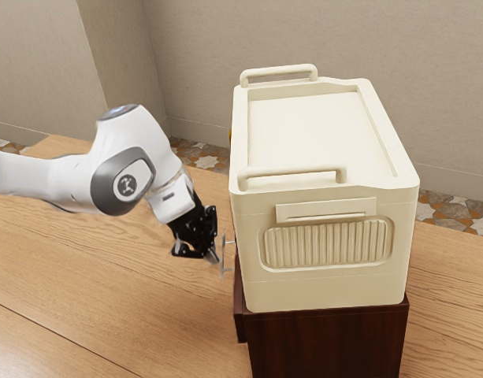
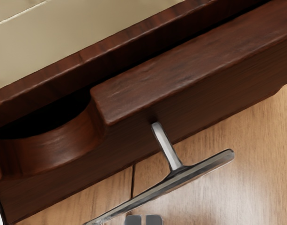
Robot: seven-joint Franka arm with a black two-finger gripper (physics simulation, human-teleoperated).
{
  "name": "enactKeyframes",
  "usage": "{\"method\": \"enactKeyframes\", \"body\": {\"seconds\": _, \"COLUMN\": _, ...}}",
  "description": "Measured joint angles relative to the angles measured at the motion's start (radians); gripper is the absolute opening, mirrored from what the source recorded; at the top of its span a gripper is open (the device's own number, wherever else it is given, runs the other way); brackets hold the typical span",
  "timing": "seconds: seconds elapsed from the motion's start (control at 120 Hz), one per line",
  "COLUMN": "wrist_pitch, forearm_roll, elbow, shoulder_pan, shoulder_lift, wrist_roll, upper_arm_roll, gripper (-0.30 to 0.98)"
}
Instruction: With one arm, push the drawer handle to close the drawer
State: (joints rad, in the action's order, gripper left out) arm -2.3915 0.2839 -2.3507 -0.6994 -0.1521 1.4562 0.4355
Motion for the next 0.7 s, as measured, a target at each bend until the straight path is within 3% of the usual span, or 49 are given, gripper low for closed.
{"method": "enactKeyframes", "body": {"seconds": 0.442, "wrist_pitch": -0.009, "forearm_roll": 0.035, "elbow": 0.048, "shoulder_pan": -0.038, "shoulder_lift": 0.056, "wrist_roll": 0.002, "upper_arm_roll": 0.014, "gripper": -0.1}}
{"method": "enactKeyframes", "body": {"seconds": 0.558, "wrist_pitch": -0.007, "forearm_roll": 0.036, "elbow": -0.008, "shoulder_pan": -0.04, "shoulder_lift": -0.008, "wrist_roll": 0.003, "upper_arm_roll": 0.046, "gripper": -0.1}}
{"method": "enactKeyframes", "body": {"seconds": 0.65, "wrist_pitch": -0.003, "forearm_roll": 0.008, "elbow": -0.081, "shoulder_pan": 0.002, "shoulder_lift": -0.122, "wrist_roll": 0.005, "upper_arm_roll": 0.081, "gripper": 0.08}}
{"method": "enactKeyframes", "body": {"seconds": 0.7, "wrist_pitch": 0.006, "forearm_roll": -0.01, "elbow": -0.101, "shoulder_pan": 0.082, "shoulder_lift": -0.201, "wrist_roll": 0.005, "upper_arm_roll": 0.035, "gripper": 0.2}}
